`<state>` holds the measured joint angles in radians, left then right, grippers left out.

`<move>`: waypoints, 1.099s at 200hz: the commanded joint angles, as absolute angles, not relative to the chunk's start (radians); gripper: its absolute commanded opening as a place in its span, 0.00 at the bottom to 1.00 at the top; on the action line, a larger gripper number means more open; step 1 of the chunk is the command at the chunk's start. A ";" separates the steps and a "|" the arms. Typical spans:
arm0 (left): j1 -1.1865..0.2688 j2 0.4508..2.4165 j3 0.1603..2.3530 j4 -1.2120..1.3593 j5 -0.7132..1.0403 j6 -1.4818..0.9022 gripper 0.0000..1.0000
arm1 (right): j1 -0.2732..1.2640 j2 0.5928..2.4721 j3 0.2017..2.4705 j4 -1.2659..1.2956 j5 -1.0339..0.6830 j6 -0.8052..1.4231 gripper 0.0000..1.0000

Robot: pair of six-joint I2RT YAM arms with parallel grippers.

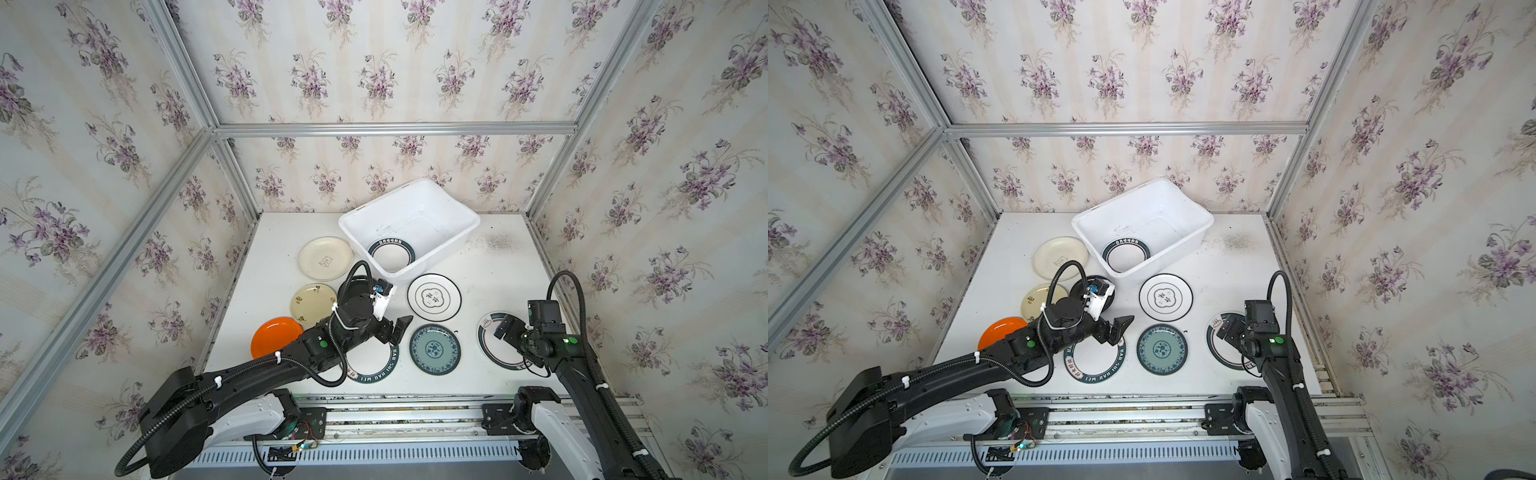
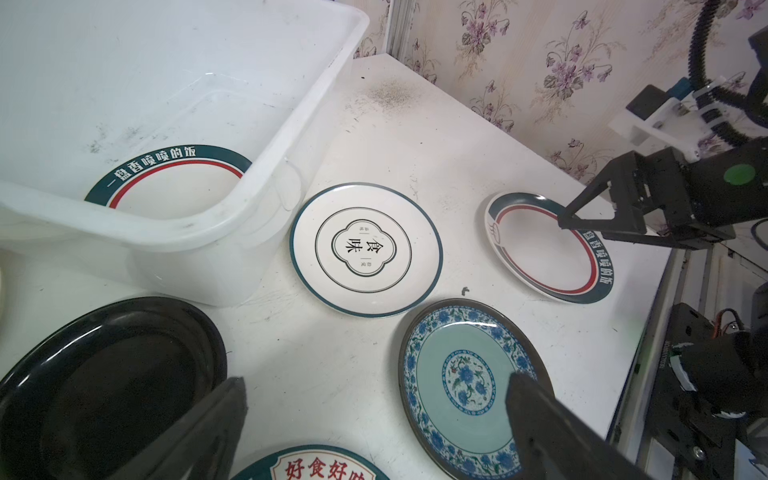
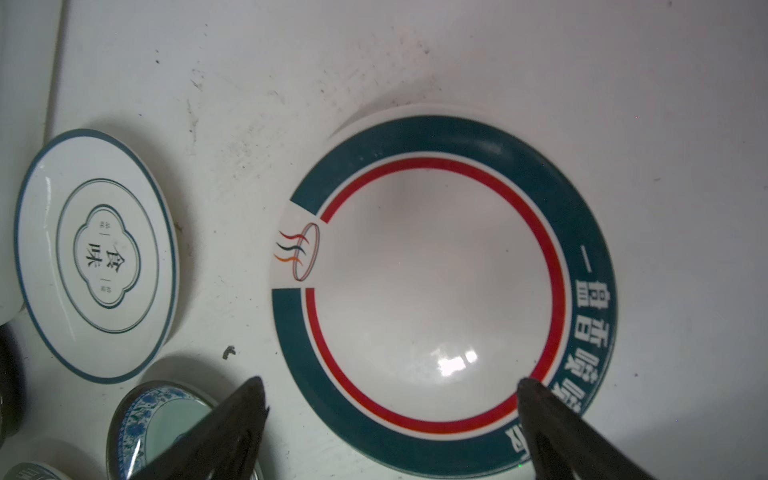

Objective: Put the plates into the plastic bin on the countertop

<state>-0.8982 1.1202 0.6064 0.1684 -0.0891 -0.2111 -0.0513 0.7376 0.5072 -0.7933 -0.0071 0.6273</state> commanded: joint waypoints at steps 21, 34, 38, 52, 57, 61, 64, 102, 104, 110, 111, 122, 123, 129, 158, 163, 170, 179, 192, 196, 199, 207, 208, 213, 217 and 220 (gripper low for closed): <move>-0.899 1.124 0.618 0.167 -0.100 -0.196 0.99 | -0.053 0.697 0.465 -0.778 -0.018 0.711 0.99; -0.899 1.123 0.618 0.165 -0.100 -0.196 0.99 | -0.052 0.694 0.462 -0.804 -0.006 0.721 0.99; -0.899 1.123 0.618 0.165 -0.100 -0.197 0.99 | -0.053 0.692 0.462 -0.809 -0.003 0.724 0.99; -0.899 1.122 0.618 0.166 -0.104 -0.196 0.99 | -0.052 0.677 0.458 -0.837 0.005 0.740 0.99; -0.899 1.122 0.618 0.165 -0.102 -0.198 0.99 | -0.052 0.671 0.455 -0.836 0.001 0.742 0.99; -0.899 1.123 0.618 0.165 -0.101 -0.199 0.99 | -0.052 0.665 0.453 -0.839 0.000 0.745 0.99; -0.899 1.122 0.618 0.165 -0.101 -0.200 0.99 | -0.052 0.661 0.453 -0.842 0.003 0.749 0.99; -0.899 1.125 0.620 0.164 -0.105 -0.201 0.99 | -0.052 0.686 0.455 -0.883 0.045 0.778 0.99; -0.899 1.125 0.620 0.164 -0.104 -0.201 0.99 | -0.052 0.691 0.455 -0.885 0.045 0.778 0.99; -0.899 1.124 0.620 0.163 -0.104 -0.202 0.99 | -0.052 0.707 0.457 -0.884 0.045 0.778 0.99; -0.899 1.124 0.620 0.164 -0.104 -0.201 0.99 | -0.052 0.709 0.457 -0.884 0.045 0.778 1.00; -0.899 1.122 0.618 0.162 -0.104 -0.201 0.99 | -0.052 0.731 0.459 -0.878 0.044 0.778 1.00; -0.899 1.122 0.618 0.162 -0.105 -0.201 1.00 | -0.052 0.734 0.458 -0.877 0.042 0.778 0.99; -0.899 1.120 0.618 0.162 -0.105 -0.201 0.99 | -0.052 0.741 0.456 -0.871 0.040 0.778 0.99; -0.899 1.112 0.615 0.158 -0.122 -0.197 0.99 | -0.052 0.763 0.445 -0.845 0.030 0.778 0.99; -0.900 1.112 0.615 0.157 -0.125 -0.196 0.99 | -0.052 0.766 0.443 -0.839 0.029 0.778 0.99; -0.899 1.112 0.615 0.156 -0.127 -0.197 0.99 | -0.052 0.771 0.443 -0.832 0.027 0.778 0.99; -0.899 1.112 0.614 0.156 -0.129 -0.194 0.99 | -0.052 0.778 0.440 -0.821 0.022 0.779 0.99; -0.899 1.116 0.616 0.156 -0.129 -0.195 0.99 | -0.052 0.792 0.435 -0.801 0.007 0.781 1.00; -0.899 1.117 0.617 0.154 -0.129 -0.194 0.99 | -0.052 0.796 0.434 -0.795 0.004 0.781 0.99; -0.899 1.117 0.617 0.155 -0.128 -0.196 0.99 | -0.052 0.800 0.432 -0.790 0.001 0.781 1.00; -0.899 1.117 0.617 0.153 -0.129 -0.196 0.99 | -0.052 0.807 0.428 -0.779 0.000 0.781 0.99; -0.898 1.117 0.617 0.153 -0.129 -0.195 0.99 | -0.052 0.807 0.427 -0.778 -0.002 0.781 0.99; -0.898 1.117 0.617 0.151 -0.129 -0.193 0.99 | -0.052 0.809 0.423 -0.769 -0.004 0.781 0.99; -0.898 1.117 0.617 0.150 -0.130 -0.195 0.99 | -0.052 0.809 0.421 -0.762 -0.006 0.781 0.99; -0.899 1.116 0.617 0.151 -0.130 -0.193 0.99 | -0.052 0.808 0.420 -0.758 -0.006 0.783 0.99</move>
<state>-0.8982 1.1168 0.6121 0.1425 -0.1188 -0.2039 -0.0525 0.8028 0.4290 -0.8158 0.0120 0.7696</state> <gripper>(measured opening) 0.993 0.994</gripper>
